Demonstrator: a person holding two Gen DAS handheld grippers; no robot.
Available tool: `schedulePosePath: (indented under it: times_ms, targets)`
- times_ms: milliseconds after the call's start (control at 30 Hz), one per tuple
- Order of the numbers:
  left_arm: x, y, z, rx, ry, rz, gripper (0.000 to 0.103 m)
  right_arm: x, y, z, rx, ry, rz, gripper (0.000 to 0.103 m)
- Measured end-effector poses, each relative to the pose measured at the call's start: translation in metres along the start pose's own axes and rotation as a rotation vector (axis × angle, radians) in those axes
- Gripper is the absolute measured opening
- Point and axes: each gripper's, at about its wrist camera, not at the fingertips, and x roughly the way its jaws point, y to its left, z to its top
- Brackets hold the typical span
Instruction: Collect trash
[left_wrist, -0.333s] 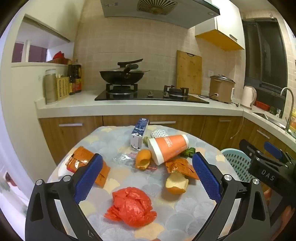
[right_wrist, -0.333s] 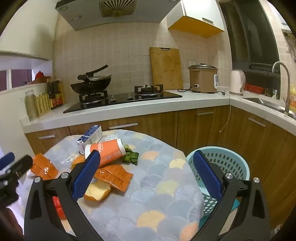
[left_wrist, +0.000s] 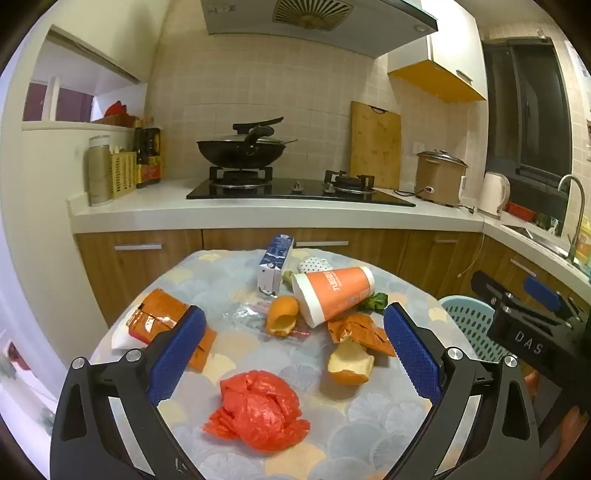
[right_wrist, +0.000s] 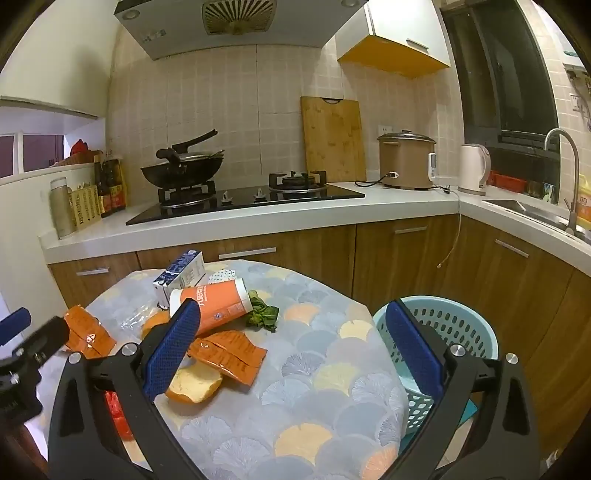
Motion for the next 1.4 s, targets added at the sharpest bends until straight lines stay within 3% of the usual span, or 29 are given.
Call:
schedulePosePath:
  times_ms: [133,500,1400]
  targets:
    - [0.003,0.004,0.0,-0.019,0.007,0.004,0.094,0.007,0.01,0.0,-0.016,-0.013,-0.031,0.096]
    - [0.007,0.01,-0.002,-0.058,0.009,0.03,0.094,0.02,0.007,-0.001,0.031,0.003,-0.014,0.096]
    - [0.014,0.002,-0.013,-0.02,0.005,0.043,0.094,0.033,-0.003,-0.007,0.059,0.027,-0.02,0.096]
